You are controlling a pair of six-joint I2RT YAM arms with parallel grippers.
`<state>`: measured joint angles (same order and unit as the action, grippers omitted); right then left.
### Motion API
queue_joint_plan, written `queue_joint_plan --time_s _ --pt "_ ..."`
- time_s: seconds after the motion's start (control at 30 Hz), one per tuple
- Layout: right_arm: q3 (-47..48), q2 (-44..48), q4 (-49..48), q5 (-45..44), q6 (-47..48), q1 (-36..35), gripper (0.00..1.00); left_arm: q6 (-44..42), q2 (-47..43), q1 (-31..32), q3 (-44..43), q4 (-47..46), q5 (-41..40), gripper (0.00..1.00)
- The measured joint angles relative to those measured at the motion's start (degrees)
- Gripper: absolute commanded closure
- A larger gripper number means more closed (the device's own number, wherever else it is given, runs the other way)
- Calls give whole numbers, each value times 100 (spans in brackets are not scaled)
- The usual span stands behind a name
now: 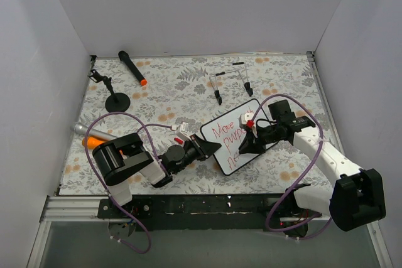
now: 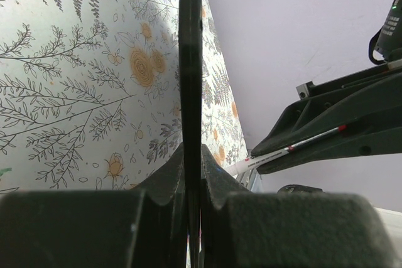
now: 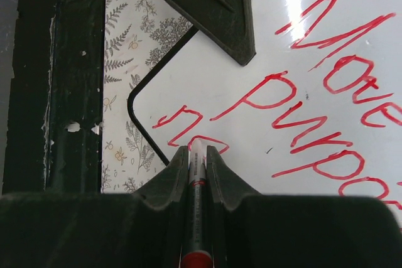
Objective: Write a sentence on the whiteboard
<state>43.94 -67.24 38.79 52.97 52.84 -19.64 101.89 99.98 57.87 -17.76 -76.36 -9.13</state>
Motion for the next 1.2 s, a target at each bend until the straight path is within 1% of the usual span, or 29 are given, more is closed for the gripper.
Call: queue_joint_plan --time_s 0.3,0.6,1.2 --pt "203 48 -2 125 -33 42 99 0 0 0 0 -2 4 100" --pt "149 509 -90 111 -61 586 99 -7 0 0 0 -2 13 100" --pt "17 116 -337 -133 -205 590 99 -48 44 0 -4 -50 96 100"
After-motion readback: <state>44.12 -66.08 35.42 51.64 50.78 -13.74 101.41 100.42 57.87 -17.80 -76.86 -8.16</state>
